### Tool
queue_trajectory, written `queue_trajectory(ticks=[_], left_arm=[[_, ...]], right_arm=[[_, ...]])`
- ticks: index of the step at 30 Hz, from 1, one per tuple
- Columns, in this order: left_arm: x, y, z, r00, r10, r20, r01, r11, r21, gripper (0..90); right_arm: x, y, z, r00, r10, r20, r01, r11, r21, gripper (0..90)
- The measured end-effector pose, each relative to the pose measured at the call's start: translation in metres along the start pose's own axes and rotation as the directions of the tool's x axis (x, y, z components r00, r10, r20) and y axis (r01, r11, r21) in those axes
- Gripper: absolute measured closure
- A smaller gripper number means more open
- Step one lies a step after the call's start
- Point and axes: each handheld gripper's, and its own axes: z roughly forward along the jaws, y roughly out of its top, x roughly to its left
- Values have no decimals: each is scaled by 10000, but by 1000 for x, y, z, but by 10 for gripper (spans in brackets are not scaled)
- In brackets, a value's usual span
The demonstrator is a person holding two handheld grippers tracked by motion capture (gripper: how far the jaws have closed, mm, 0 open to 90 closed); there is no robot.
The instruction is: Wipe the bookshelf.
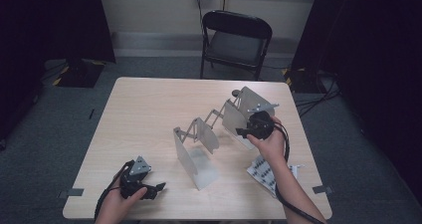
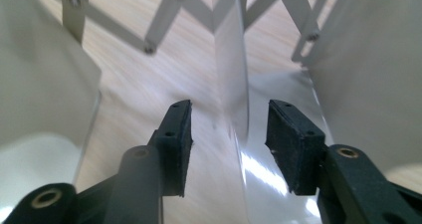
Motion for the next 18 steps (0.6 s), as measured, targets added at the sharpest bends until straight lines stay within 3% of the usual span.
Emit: queue_trajectory(ticks=[3, 7, 10, 13, 15, 18], left_arm=[[-2, 5, 3, 9998, 18, 215, -16, 10000, -61, 172], [-4, 15, 11, 9987, 161, 480, -152, 9997, -192, 170], [-4, 18, 15, 9978, 226, 629, -218, 9997, -137, 170], [-1, 21, 20, 9971, 138, 753, -124, 9997, -199, 169], [1, 22, 22, 9966, 27, 822, -11, 9998, -193, 171], [0, 21, 23, 9967, 157, 802, -150, 9998, -95, 170]], right_arm=[[3, -13, -4, 9998, -19, -197, 21, 9999, 100, 486], [16, -32, -10, 9981, -474, -391, 491, 9978, 449, 454], [23, -38, -11, 9963, -618, -594, 650, 9965, 527, 463], [30, -43, -12, 9936, -1049, -427, 1077, 9917, 708, 461], [31, -46, -13, 9937, -982, -540, 1014, 9930, 610, 458], [33, -47, -13, 9936, -947, -615, 985, 9931, 632, 455]])
